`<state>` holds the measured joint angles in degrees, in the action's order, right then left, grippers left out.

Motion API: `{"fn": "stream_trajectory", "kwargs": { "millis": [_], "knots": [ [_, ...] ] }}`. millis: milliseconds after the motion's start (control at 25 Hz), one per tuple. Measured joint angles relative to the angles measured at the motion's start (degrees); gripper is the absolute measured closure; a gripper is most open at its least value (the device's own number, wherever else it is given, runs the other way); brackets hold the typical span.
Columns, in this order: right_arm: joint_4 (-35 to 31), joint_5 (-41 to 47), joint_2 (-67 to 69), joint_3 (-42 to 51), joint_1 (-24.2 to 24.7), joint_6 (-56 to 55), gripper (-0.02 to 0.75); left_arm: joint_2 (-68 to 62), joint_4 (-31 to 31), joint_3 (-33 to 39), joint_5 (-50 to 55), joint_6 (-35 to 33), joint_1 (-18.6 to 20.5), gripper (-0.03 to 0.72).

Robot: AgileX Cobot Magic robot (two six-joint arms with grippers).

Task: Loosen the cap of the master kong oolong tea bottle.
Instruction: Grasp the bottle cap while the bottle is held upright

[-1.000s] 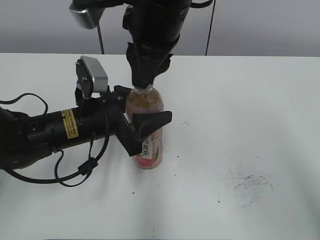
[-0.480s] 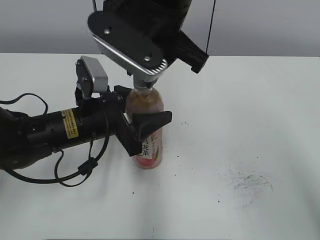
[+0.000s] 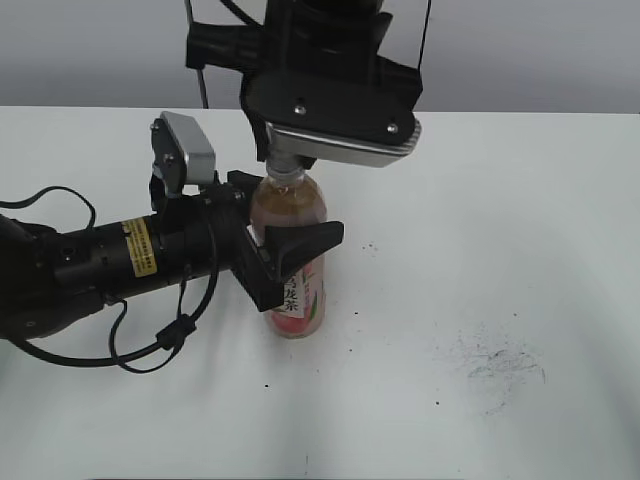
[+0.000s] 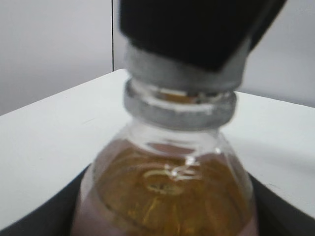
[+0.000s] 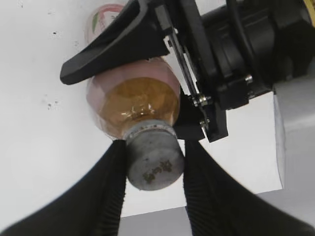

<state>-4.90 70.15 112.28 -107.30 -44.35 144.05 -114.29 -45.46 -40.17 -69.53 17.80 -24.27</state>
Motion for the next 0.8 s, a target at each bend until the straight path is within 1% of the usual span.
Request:
{"fn": "stream_trajectory", "kwargs": {
  "millis": [120, 280, 800],
  "knots": [
    [-0.04, 0.0, 0.0, 0.0, 0.0, 3.16, 0.468, 0.0, 0.04, 0.0, 0.0, 0.0, 0.0, 0.244],
    [-0.09, -0.06, 0.0, 0.0, 0.0, 3.8, 0.468, 0.0, 0.04, 0.0, 0.0, 0.0, 0.0, 0.244],
    [-0.22, -0.06, 0.0, 0.0, 0.0, -6.16, 0.468, 0.0, 0.04, 0.0, 0.0, 0.0, 0.0, 0.244]
  ]
}}
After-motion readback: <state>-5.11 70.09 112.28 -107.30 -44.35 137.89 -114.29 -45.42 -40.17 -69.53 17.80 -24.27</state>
